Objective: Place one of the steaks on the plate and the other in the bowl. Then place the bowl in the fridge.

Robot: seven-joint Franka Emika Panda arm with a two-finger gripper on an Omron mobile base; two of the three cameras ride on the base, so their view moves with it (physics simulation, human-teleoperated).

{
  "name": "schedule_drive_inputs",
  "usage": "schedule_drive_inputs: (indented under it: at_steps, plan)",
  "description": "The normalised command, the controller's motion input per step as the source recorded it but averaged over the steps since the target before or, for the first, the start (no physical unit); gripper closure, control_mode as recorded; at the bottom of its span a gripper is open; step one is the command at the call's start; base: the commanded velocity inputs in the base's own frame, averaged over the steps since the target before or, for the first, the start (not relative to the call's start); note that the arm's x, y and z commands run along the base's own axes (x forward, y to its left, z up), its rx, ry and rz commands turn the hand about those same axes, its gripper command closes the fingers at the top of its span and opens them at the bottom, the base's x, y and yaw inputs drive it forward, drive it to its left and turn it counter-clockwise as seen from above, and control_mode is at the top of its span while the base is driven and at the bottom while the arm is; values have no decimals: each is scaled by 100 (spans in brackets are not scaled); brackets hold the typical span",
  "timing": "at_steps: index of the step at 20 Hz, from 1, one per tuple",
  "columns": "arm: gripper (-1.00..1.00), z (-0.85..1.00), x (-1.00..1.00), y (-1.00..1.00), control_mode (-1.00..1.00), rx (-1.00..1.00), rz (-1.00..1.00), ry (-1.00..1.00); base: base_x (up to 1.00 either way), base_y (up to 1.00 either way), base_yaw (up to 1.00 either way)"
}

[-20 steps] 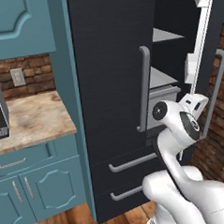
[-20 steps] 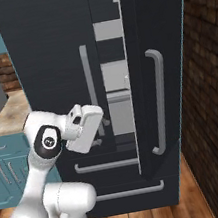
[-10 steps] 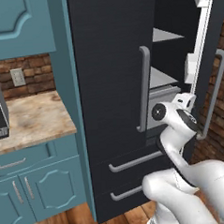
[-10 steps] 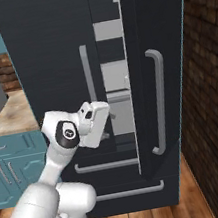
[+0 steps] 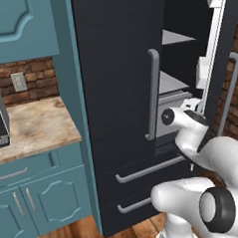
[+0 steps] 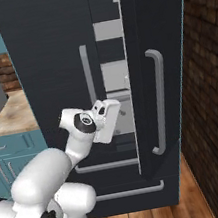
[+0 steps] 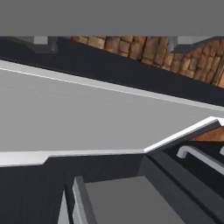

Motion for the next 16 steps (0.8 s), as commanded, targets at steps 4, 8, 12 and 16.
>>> schedule_drive_inputs:
  at_steps: [4,8,12,16]
  plan:
    - [-100,-13,20,-53,-100,-4,0,7,0,0,0]
    - [-100,-18,3,-59,-100,-4,-2,9,0,0,0]
    - [-100,-22,-4,-78,-100,-2,-4,10,0,0,0]
    - [-100,-21,0,-81,-100,-2,-4,9,0,0,0]
